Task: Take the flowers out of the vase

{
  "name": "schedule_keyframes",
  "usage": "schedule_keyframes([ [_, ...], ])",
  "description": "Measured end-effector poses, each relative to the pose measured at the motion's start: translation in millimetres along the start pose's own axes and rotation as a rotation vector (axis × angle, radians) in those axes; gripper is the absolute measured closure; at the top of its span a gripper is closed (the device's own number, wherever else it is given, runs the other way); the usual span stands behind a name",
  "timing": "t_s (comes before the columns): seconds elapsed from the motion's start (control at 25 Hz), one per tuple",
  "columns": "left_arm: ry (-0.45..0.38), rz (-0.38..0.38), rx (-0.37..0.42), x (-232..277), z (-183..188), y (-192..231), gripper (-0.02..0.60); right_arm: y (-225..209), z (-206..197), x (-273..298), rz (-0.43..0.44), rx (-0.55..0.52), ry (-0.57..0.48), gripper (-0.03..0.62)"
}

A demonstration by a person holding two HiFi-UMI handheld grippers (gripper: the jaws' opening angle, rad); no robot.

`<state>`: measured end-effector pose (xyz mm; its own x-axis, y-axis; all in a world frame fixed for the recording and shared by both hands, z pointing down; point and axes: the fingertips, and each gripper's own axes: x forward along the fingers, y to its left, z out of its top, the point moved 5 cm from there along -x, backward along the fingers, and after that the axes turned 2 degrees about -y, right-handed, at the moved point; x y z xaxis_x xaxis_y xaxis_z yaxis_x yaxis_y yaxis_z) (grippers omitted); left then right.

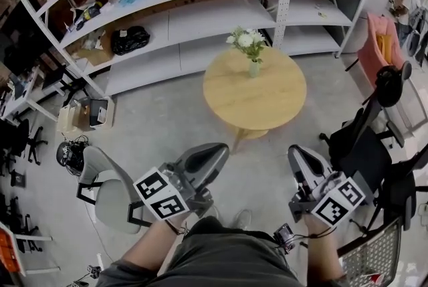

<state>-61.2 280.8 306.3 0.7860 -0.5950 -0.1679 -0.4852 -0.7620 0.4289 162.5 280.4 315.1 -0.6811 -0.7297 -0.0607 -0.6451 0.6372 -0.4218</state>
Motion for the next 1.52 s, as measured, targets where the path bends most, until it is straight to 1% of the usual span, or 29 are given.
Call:
schedule_keyframes([
  [0.4, 0.01, 0.015, 0.004, 14, -4, 11, 0.575, -19, 4, 1, -0.008, 0.002, 0.007, 0.58],
  [0.68, 0.006, 0.012, -0.02, 26, -1, 43, 0.575, -37, 3, 23, -0.031, 0.002, 0.024, 0.58],
  [0.92, 0.022, -0.005, -0.039, 49, 9, 88, 0.575, -62, 10, 60, -0.062, 0.005, 0.023, 0.58],
  [1.2, 0.046, -0.025, -0.054, 74, 27, 160, 0.575, -97, 9, 123, -0.102, 0.019, 0.031, 0.58],
  [1.52, 0.071, -0.057, -0.062, 98, 51, 229, 0.575, -121, 18, 186, -0.146, 0.005, 0.022, 0.58],
])
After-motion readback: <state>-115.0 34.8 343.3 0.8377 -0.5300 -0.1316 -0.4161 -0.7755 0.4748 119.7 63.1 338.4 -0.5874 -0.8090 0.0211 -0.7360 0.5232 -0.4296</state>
